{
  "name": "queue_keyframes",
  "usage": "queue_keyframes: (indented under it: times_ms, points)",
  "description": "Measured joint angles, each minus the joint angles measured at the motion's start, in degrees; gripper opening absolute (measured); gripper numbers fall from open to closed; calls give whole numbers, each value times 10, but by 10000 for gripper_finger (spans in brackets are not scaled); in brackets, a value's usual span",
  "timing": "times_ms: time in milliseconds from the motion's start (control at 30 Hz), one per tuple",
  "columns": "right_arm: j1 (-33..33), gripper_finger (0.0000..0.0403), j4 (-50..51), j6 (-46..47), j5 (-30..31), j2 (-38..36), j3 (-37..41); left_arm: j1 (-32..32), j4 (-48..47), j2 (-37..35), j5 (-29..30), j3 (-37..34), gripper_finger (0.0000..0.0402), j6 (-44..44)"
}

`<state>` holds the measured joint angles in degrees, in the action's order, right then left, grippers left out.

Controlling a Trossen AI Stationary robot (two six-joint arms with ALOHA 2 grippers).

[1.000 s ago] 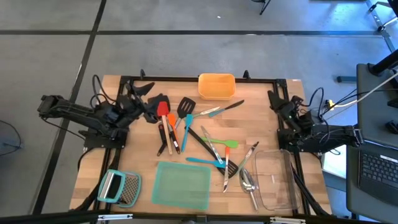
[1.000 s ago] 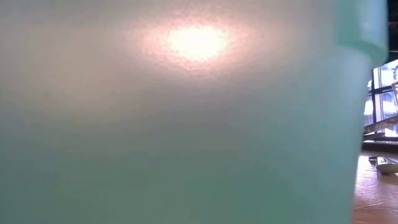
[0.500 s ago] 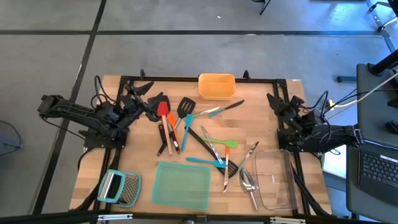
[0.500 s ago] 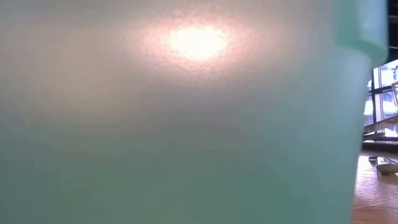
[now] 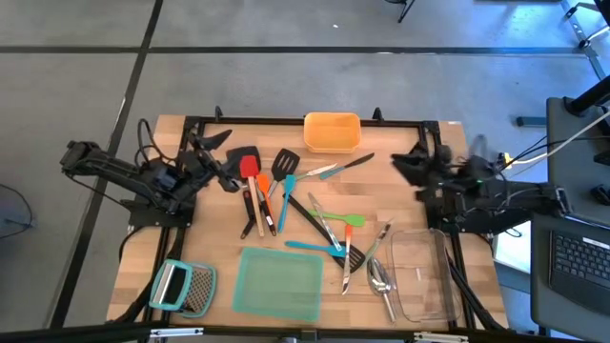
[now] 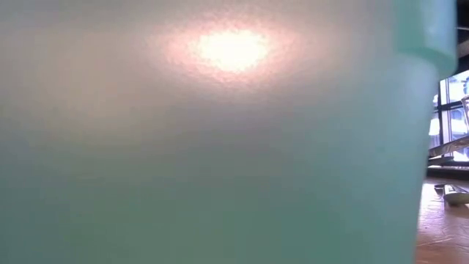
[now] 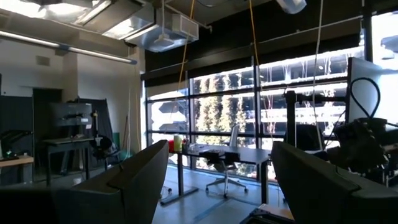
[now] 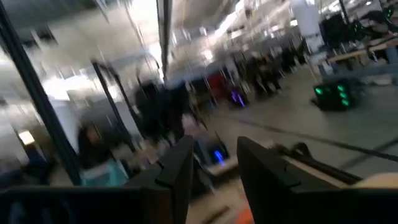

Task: Pick & Place Kitchen Items
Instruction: Put the blue spatula into the blue bin

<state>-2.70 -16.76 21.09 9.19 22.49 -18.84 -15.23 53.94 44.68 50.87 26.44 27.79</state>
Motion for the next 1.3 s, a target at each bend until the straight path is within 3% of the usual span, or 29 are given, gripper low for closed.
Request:
queue_keyframes:
  times_ms: [233, 400, 533, 667, 767, 900, 1200, 1300]
  points:
    - [0, 128, -32, -152, 0, 237, -42, -5, -2, -2, 8, 0, 281, 0]
    - [0, 128, -3, -223, -7, 392, -120, -20, -6, -1, 50, 0, 281, 7]
    - [0, 128, 80, -258, 0, 500, -206, -45, -6, -4, 127, 0, 281, 26]
    - [3, 128, 155, -307, 0, 592, -265, -82, -4, -14, 242, 0, 281, 58]
    - [9, 128, 155, -386, 0, 648, -284, -113, 4, -27, 320, 0, 281, 76]
    - [18, 128, 153, -551, 10, 707, -310, -151, 3, -40, 368, 0, 281, 80]
    - [23, 128, 116, -760, 149, 802, -354, -209, 3, -41, 392, 0, 281, 64]
    - [17, 128, 64, -790, 143, 819, -354, -223, 0, -40, 392, 0, 281, 55]
